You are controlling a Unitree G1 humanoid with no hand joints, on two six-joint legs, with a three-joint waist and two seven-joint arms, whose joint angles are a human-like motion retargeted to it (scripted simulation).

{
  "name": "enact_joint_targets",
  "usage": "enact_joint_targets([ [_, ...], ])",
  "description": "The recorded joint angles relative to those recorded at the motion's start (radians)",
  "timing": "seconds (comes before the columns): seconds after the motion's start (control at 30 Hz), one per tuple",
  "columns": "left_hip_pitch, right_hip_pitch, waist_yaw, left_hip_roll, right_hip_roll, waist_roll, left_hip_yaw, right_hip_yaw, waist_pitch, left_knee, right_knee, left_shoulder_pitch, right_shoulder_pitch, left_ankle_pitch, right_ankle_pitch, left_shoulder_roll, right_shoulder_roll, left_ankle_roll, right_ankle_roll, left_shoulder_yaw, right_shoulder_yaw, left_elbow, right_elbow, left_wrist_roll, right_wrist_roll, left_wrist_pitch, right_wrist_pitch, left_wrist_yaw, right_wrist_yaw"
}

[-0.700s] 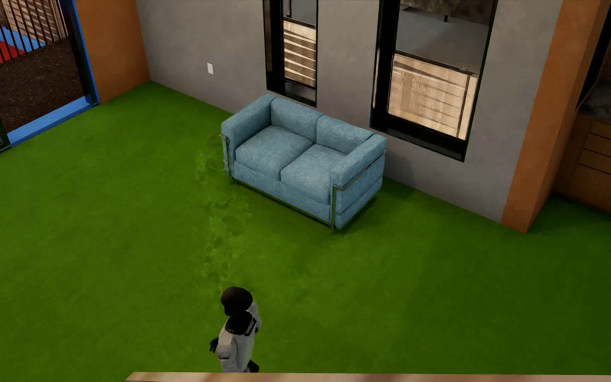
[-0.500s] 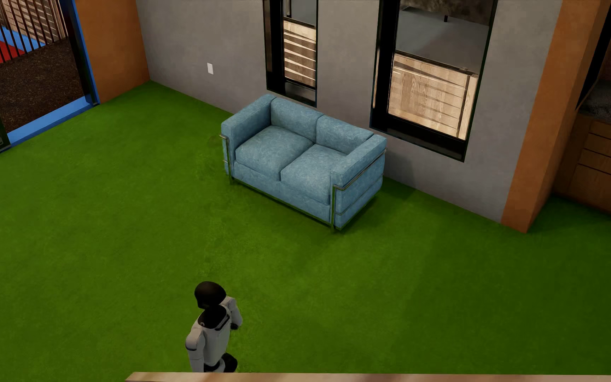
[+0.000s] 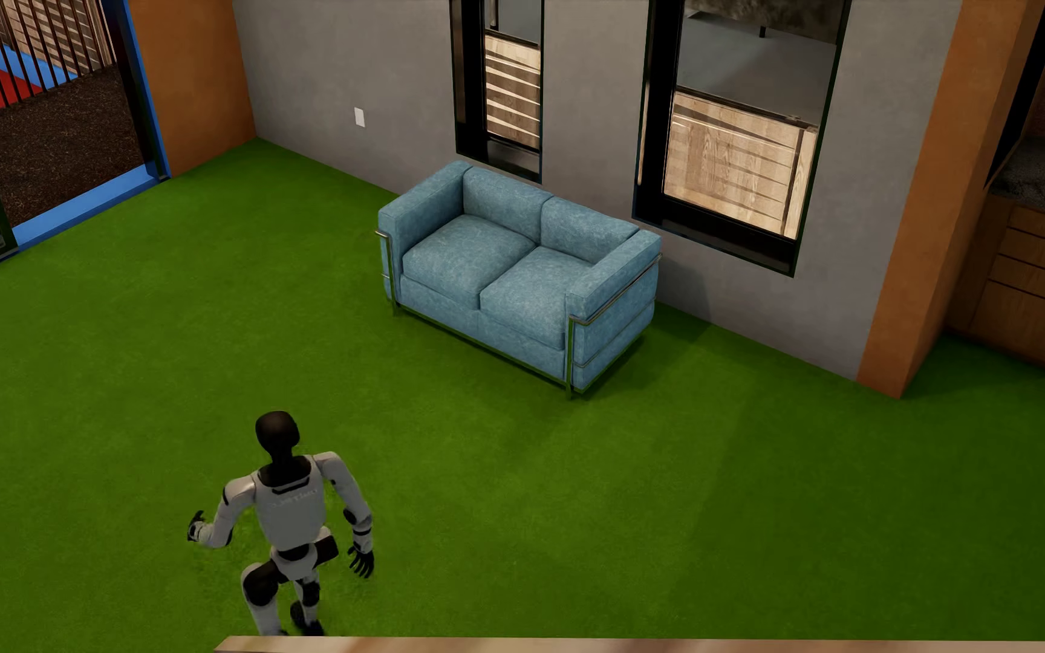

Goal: Approach the sofa

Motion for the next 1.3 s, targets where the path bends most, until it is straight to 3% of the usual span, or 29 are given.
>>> enact_joint_targets([
  [0.07, 0.081, 0.032, -0.047, 0.013, -0.034, 0.003, 0.0, 0.0, -0.017, -0.006, -0.12, -0.035, 0.005, -0.084, -0.205, -0.01, 0.019, 0.0, 0.0, 0.0, -0.01, -0.063, 0.046, 0.0, 0.0, 0.0, 0.0, 0.0, 0.0],
  [0.1, 0.106, 0.029, -0.061, 0.026, -0.046, 0.007, 0.0, 0.0, -0.033, 0.004, -0.103, -0.044, 0.005, -0.095, -0.249, -0.017, 0.033, 0.0, 0.0, -0.008, -0.003, -0.091, 0.081, 0.0, 0.0, 0.0, 0.0, 0.0, 0.0],
  [0.13, 0.117, 0.01, -0.069, 0.042, -0.048, 0.018, 0.0, 0.0, -0.057, 0.023, -0.082, -0.039, 0.004, -0.068, -0.208, -0.025, 0.047, 0.0, 0.0, -0.018, 0.014, -0.118, 0.118, 0.0, 0.0, 0.0, 0.0, 0.0, 0.0],
  [0.17, 0.114, -0.02, -0.065, 0.058, -0.041, 0.04, 0.0, 0.0, -0.09, 0.049, -0.057, -0.014, 0.004, 0.0, -0.085, -0.037, 0.059, 0.0, 0.0, -0.029, 0.033, -0.141, 0.155, 0.0, 0.0, 0.0, 0.0, 0.0, 0.0],
  [0.23, 0.112, -0.05, -0.009, 0.09, 0.019, 0.106, 0.0, 0.0, -0.134, 0.142, 0.013, 0.084, -0.004, 0.261, 0.122, -0.081, 0.057, 0.0, 0.0, -0.05, 0.095, -0.126, 0.217, 0.0, 0.0, 0.0, 0.0, 0.0, 0.0],
  [0.3, 0.033, 0.035, 0.048, 0.121, 0.107, 0.16, 0.0, 0.0, -0.136, 0.357, 0.024, 0.183, -0.031, 0.614, 0.078, -0.117, 0.027, 0.0, 0.0, -0.122, 0.11, -0.015, 0.21, 0.0, 0.0, 0.0, 0.0, 0.0, 0.0],
  [0.33, -0.062, 0.099, 0.062, 0.14, 0.146, 0.181, 0.0, 0.0, -0.134, 0.495, -0.001, 0.208, -0.046, 0.71, 0.014, -0.121, 0.014, 0.0, 0.0, -0.207, 0.083, 0.056, 0.179, 0.0, 0.0, 0.0, 0.0, 0.0, 0.0],
  [0.37, -0.171, 0.158, 0.084, 0.149, 0.178, 0.195, 0.0, 0.0, -0.132, 0.639, -0.024, 0.222, -0.062, 0.705, -0.047, -0.121, 0.005, 0.0, 0.0, -0.307, 0.038, 0.127, 0.139, 0.0, 0.0, 0.0, 0.0, 0.0, 0.0],
  [0.43, -0.364, 0.26, 0.175, 0.133, 0.226, 0.195, 0.0, 0.0, -0.119, 0.862, -0.066, 0.256, -0.105, 0.512, -0.129, -0.126, -0.011, 0.0, 0.0, -0.454, -0.055, 0.252, 0.039, 0.0, 0.0, 0.0, 0.0, 0.0, 0.0],
  [0.5, -0.498, 0.381, 0.285, 0.106, 0.247, 0.177, 0.0, 0.0, -0.095, 0.865, -0.113, 0.318, -0.15, 0.352, -0.199, -0.133, -0.022, 0.0, 0.0, -0.484, -0.129, 0.351, -0.085, 0.0, 0.0, 0.0, 0.0, 0.0, 0.0],
  [0.57, -0.565, 0.485, 0.391, 0.077, 0.229, 0.146, 0.0, 0.0, -0.076, 0.641, -0.144, 0.396, -0.192, 0.324, -0.25, -0.124, -0.021, 0.0, 0.0, -0.465, -0.17, 0.383, -0.202, 0.0, 0.0, 0.0, 0.0, 0.0, 0.0],
  [0.63, -0.569, 0.571, 0.47, 0.056, 0.195, 0.12, 0.0, 0.0, -0.063, 0.325, -0.158, 0.464, -0.231, 0.387, -0.286, -0.11, -0.02, 0.0, 0.0, -0.443, -0.162, 0.358, -0.289, 0.0, 0.0, 0.0, 0.0, 0.0, 0.0],
  [0.7, -0.571, 0.643, 0.497, 0.05, 0.164, 0.118, 0.0, 0.0, -0.074, 0.049, -0.174, 0.498, -0.248, 0.472, -0.327, -0.103, -0.025, 0.0, 0.0, -0.441, -0.136, 0.327, -0.359, 0.0, 0.0, 0.0, 0.0, 0.0, 0.0],
  [0.73, -0.575, 0.681, 0.494, 0.055, 0.153, 0.126, 0.0, 0.0, -0.083, -0.042, -0.181, 0.5, -0.241, 0.504, -0.347, -0.101, -0.029, 0.0, 0.0, -0.436, -0.126, 0.317, -0.389, 0.0, 0.0, 0.0, 0.0, 0.0, 0.0],
  [0.8, -0.589, 0.76, 0.483, 0.054, 0.137, 0.149, 0.0, 0.0, -0.097, -0.179, -0.187, 0.484, -0.204, 0.113, -0.377, -0.1, -0.037, 0.0, 0.0, -0.404, -0.106, 0.305, -0.408, 0.0, 0.0, 0.0, 0.0, 0.0, 0.0],
  [0.83, -0.608, 0.79, 0.482, 0.046, 0.131, 0.156, 0.0, 0.0, -0.104, -0.187, -0.183, 0.469, -0.181, 0.106, -0.381, -0.097, -0.036, 0.0, 0.0, -0.376, -0.089, 0.304, -0.383, 0.0, 0.0, 0.0, 0.0, 0.0, 0.0],
  [0.9, -0.661, 0.82, 0.489, 0.025, 0.1, 0.134, 0.0, 0.0, -0.123, -0.049, -0.149, 0.427, -0.143, 0.605, -0.35, -0.082, -0.008, 0.0, 0.0, -0.311, -0.036, 0.316, -0.242, 0.0, 0.0, 0.0, 0.0, 0.0, 0.0],
  [0.93, -0.684, 0.824, 0.486, 0.008, 0.072, 0.097, 0.0, 0.0, -0.123, 0.021, -0.106, 0.395, -0.136, 0.641, -0.306, -0.073, 0.025, 0.0, 0.0, -0.283, 0.005, 0.344, -0.11, 0.0, 0.0, 0.0, 0.0, 0.0, 0.0],
  [1.0, -0.643, 0.787, 0.473, -0.027, 0.007, 0.016, 0.0, 0.0, -0.097, 0.13, 0.053, 0.308, -0.128, 0.567, -0.148, -0.063, 0.083, 0.0, 0.0, -0.223, 0.142, 0.423, 0.153, 0.0, 0.0, 0.0, 0.0, 0.0, 0.0],
  [1.03, -0.587, 0.716, 0.473, -0.032, -0.02, -0.005, 0.0, 0.0, -0.085, 0.131, 0.172, 0.267, -0.116, 0.515, -0.042, -0.063, 0.077, 0.0, 0.0, -0.154, 0.257, 0.436, 0.192, 0.0, 0.0, 0.0, 0.0, 0.0, 0.0],
  [1.1, -0.48, 0.488, 0.436, -0.045, -0.047, -0.021, 0.0, 0.0, -0.061, 0.085, 0.463, 0.218, -0.098, 0.417, 0.188, -0.056, 0.013, 0.0, 0.0, -0.067, 0.354, 0.387, 0.13, 0.0, 0.0, 0.0, 0.0, 0.0, 0.0],
  [1.13, -0.439, 0.386, 0.388, -0.044, -0.041, -0.018, 0.0, 0.0, -0.05, 0.077, 0.596, 0.213, -0.087, 0.382, 0.193, -0.044, -0.019, 0.0, 0.0, -0.038, 0.322, 0.33, 0.092, 0.0, 0.0, 0.0, 0.0, 0.0, 0.0],
  [1.2, -0.373, 0.24, 0.271, -0.047, -0.026, -0.017, 0.0, 0.0, -0.017, 0.081, 0.771, 0.199, -0.071, 0.34, -0.002, -0.002, -0.05, 0.0, 0.0, -0.008, 0.151, 0.202, 0.048, 0.0, 0.0, 0.0, 0.0, 0.0, 0.0],
  [1.23, -0.347, 0.18, 0.222, -0.051, -0.029, -0.023, 0.0, 0.0, -0.005, 0.089, 0.81, 0.18, -0.067, 0.321, -0.079, 0.024, -0.046, 0.0, 0.0, 0.003, 0.047, 0.154, 0.029, 0.0, 0.0, 0.0, 0.0, 0.0, 0.0],
  [1.3, -0.291, 0.108, 0.154, -0.039, -0.026, -0.023, 0.0, 0.0, 0.001, 0.103, 0.76, 0.136, -0.06, 0.273, -0.127, 0.054, -0.02, 0.0, 0.0, 0.068, -0.101, 0.095, -0.011, 0.0, 0.0, 0.0, 0.0, 0.0, 0.0],
])
